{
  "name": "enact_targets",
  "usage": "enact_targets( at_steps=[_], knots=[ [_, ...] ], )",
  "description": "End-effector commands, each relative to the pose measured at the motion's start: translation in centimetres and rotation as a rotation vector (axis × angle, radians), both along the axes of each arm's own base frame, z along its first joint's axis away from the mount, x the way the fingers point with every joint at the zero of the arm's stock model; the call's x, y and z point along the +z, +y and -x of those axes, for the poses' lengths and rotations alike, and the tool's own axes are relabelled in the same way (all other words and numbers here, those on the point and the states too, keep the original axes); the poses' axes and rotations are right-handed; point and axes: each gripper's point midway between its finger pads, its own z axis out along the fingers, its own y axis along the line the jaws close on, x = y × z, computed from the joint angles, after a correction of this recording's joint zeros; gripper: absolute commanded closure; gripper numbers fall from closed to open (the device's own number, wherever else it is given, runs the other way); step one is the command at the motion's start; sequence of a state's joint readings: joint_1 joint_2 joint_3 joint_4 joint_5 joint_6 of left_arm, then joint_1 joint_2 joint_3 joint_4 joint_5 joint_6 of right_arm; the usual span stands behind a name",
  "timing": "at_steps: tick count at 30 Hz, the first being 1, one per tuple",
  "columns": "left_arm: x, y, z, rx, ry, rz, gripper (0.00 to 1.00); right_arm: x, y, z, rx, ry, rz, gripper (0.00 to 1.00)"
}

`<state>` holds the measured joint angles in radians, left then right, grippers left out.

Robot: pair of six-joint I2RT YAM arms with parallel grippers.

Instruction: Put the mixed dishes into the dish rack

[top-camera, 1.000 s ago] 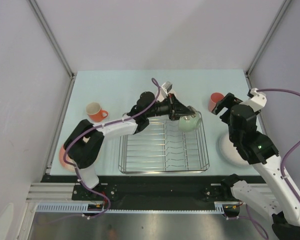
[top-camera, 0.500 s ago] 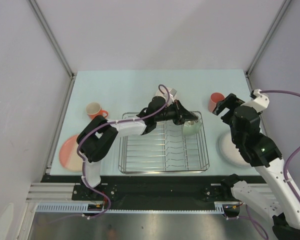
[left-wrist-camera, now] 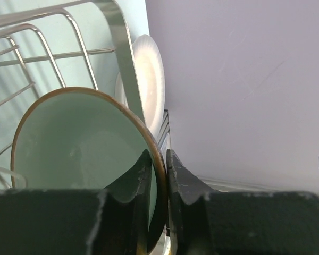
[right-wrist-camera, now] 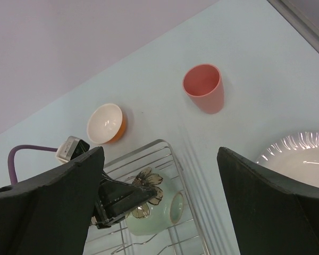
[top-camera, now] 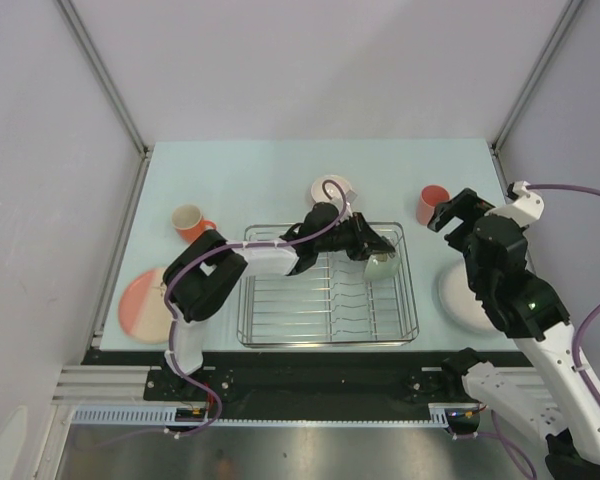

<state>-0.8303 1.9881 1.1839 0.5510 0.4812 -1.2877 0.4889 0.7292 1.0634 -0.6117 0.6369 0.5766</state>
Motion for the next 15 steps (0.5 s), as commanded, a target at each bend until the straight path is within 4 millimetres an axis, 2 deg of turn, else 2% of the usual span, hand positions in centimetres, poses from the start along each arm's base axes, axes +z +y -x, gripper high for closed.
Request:
enact_targets(
  at_steps=[1, 2, 4, 5, 6, 9, 15],
  knots=[
    [3.9, -0.1, -0.2, 0.009, -0.096, 0.089, 0.74, 0.6, 0.4, -0.1, 0.008, -0.021, -0.031, 0.07],
    [3.8, -0.1, -0.2, 0.012, -0.095, 0.089, 0.47, 0.5, 0.3, 0.0, 0.005, -0.019, -0.031, 0.06],
    [3.7, 0.0, -0.1, 0.014, -0.097, 0.095, 0.35, 0.3, 0.3, 0.1, 0.006, -0.015, -0.031, 0.06],
    [3.8, 0.0, -0.1, 0.014, -0.1, 0.096, 0.22, 0.3, 0.2, 0.1, 0.003, -0.017, -0.032, 0.06],
    [4.0, 0.0, -0.2, 0.015, -0.105, 0.097, 0.13, 0.2, 0.2, 0.1, 0.003, -0.015, -0.031, 0.06],
    [4.6, 0.0, 0.0, 0.007, -0.119, 0.107, 0.0, -0.1, 0.4, 0.1, 0.01, -0.009, -0.033, 0.05],
    [6.6, 0.5, 0.6, -0.032, -0.134, 0.114, 0.0, -0.5, 1.1, -0.6, 0.03, 0.002, -0.036, 0.05]
  ],
)
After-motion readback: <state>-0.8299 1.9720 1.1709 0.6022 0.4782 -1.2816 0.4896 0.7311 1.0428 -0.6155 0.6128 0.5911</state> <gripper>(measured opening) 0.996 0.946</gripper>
